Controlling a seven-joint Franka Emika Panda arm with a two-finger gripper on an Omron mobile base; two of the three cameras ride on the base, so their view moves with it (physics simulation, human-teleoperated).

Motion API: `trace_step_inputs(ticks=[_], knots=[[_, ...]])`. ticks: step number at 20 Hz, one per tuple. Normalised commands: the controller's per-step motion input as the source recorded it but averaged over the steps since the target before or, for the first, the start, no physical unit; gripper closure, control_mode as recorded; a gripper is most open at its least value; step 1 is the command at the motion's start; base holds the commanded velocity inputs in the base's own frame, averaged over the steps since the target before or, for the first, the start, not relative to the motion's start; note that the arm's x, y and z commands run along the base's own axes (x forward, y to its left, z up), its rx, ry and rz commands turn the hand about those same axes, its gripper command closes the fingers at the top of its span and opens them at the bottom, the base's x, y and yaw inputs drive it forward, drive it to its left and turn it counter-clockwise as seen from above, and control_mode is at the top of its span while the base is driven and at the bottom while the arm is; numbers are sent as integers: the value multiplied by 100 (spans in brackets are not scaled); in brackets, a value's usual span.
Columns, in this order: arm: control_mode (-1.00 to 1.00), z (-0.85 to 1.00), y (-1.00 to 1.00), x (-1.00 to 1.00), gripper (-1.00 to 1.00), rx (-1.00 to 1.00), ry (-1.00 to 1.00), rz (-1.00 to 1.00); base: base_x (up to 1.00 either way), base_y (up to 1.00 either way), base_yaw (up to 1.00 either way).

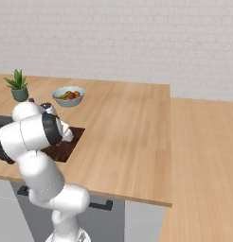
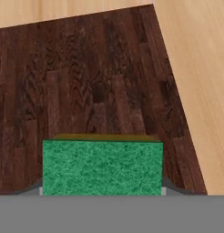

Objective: Pick up the sponge from the counter and clean the cutting board by briefly scrubbing or pressing down on the cutting board. Once finished, release the sponge.

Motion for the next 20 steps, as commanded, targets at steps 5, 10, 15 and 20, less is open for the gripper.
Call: trace_step_inputs(ticks=[5,10,15,20], knots=[[-100,19,49,100,100,-8,0,0,0,0,0],[-100,-1,6,80,100,-5,0,0,0,0,0],[-100,-15,-4,55,100,0,7,0,0,0,0],[-100,-27,-10,15,100,0,6,0,0,0,0]])
